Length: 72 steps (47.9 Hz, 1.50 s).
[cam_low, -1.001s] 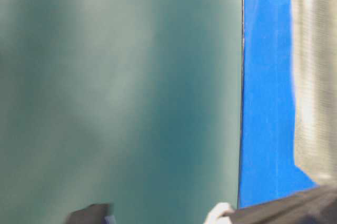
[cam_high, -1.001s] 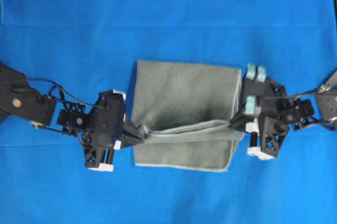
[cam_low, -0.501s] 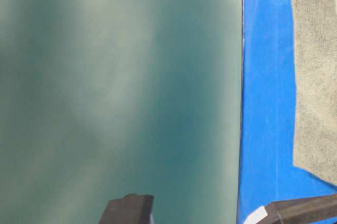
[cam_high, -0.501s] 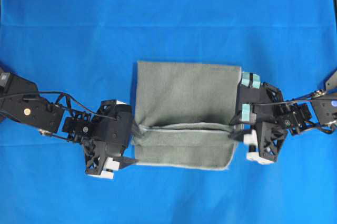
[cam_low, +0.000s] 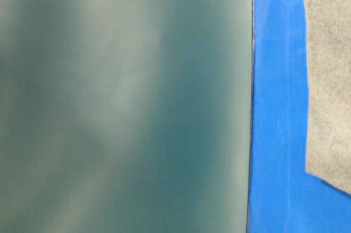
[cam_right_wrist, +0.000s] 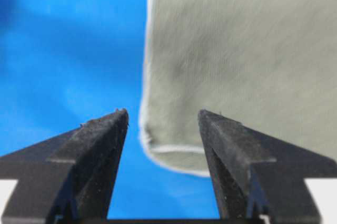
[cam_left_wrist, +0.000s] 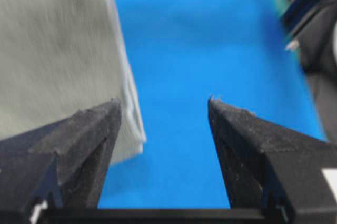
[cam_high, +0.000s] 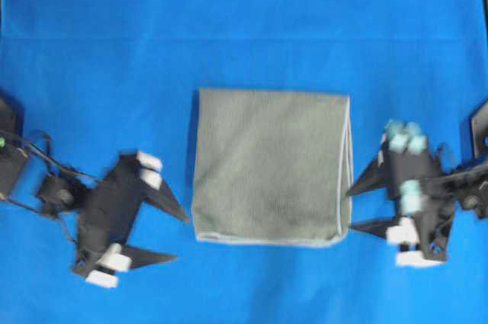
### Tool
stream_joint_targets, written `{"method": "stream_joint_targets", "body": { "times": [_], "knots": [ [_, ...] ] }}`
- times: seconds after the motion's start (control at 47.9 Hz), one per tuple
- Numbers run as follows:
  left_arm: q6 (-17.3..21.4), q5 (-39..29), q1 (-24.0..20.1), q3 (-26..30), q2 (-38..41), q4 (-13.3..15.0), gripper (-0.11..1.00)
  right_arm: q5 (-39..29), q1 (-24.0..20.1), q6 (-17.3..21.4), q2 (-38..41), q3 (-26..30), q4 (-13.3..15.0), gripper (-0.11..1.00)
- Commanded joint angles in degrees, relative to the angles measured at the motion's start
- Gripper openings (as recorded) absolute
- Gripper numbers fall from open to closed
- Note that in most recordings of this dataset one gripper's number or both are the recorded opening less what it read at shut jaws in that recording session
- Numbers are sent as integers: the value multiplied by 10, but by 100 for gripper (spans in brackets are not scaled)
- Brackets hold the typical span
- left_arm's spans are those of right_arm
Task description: Fold a large towel.
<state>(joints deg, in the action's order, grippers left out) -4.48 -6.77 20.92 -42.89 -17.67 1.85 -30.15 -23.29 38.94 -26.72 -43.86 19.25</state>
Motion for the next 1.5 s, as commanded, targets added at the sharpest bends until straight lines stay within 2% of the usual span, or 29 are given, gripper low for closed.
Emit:
{"method": "stream_joint_targets", "body": {
  "times": [0.0, 0.042, 0.125, 0.375, 0.459, 0.647, 0.772, 0.876, 1.043, 1.481],
  "knots": [
    [11, -8, -11, 3, -65, -3, 63, -15, -2, -1, -54, 12, 43, 60],
    [17, -11, -18, -2, -90, -3, 63, -20, -2, -1, -87, 11, 71, 60],
    [27, -15, -33, -18, -142, -3, 63, -22, -1, 0, -141, 4, 108, 60],
    [43, -27, -102, -87, -305, -4, 63, -63, 0, 1, -302, -21, 192, 59],
    [44, -29, -125, -117, -358, -4, 63, -74, 1, 8, -339, -38, 210, 59],
    [43, -28, -156, -184, -451, -4, 63, -91, 18, 53, -416, -105, 248, 59],
    [42, -25, -164, -227, -508, -3, 63, -90, 40, 107, -445, -160, 271, 59],
    [41, -24, -175, -259, -541, -3, 63, -87, 53, 147, -446, -190, 286, 59],
    [35, -22, -205, -287, -555, -3, 63, -87, 59, 179, -427, -206, 303, 59],
    [34, -19, -211, -292, -551, -2, 63, -85, 59, 202, -410, -217, 305, 59]
  ]
}}
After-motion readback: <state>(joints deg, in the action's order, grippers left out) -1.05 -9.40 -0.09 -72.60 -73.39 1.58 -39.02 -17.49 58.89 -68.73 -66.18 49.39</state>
